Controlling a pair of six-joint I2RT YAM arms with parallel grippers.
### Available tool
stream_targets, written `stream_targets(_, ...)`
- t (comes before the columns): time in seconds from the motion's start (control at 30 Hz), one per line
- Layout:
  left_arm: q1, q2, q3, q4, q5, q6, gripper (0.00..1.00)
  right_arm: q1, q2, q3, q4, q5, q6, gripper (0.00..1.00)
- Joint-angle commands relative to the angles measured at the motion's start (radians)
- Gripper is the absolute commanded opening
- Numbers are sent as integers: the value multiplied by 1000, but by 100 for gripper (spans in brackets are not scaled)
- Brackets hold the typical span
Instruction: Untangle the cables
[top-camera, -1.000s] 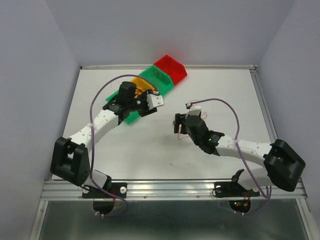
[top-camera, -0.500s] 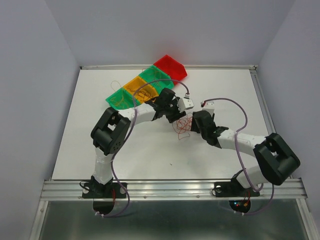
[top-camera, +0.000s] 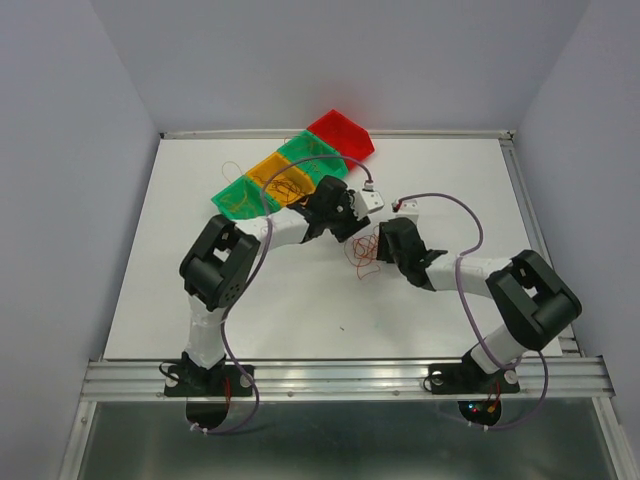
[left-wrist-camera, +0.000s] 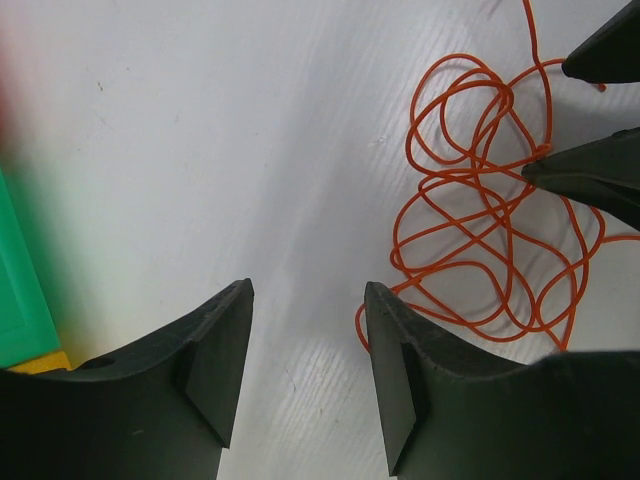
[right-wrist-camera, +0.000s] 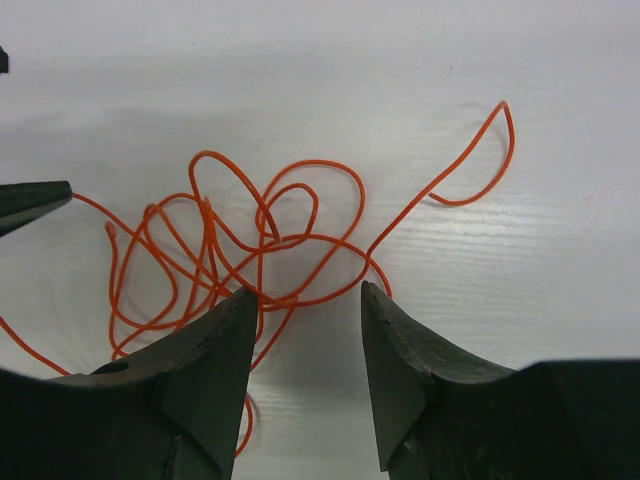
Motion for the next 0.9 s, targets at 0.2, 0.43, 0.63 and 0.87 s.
stream_targets(0.2,59,-188,-38,-55,15,-26,60,-5,-2,25,135,-29,-71,52)
stream_targets(0.43,65,-162,20,-206,64,-12,60,-5,48,55,132,-34,-69,42)
stream_targets(0.63,63,-111,69,-264,118,-15,60,-5,33,40,158,-41,-77,7)
stream_targets(0.87,65,-82,95,-307,219,-28,59,-6,-38,-6,179,-60,-68,0)
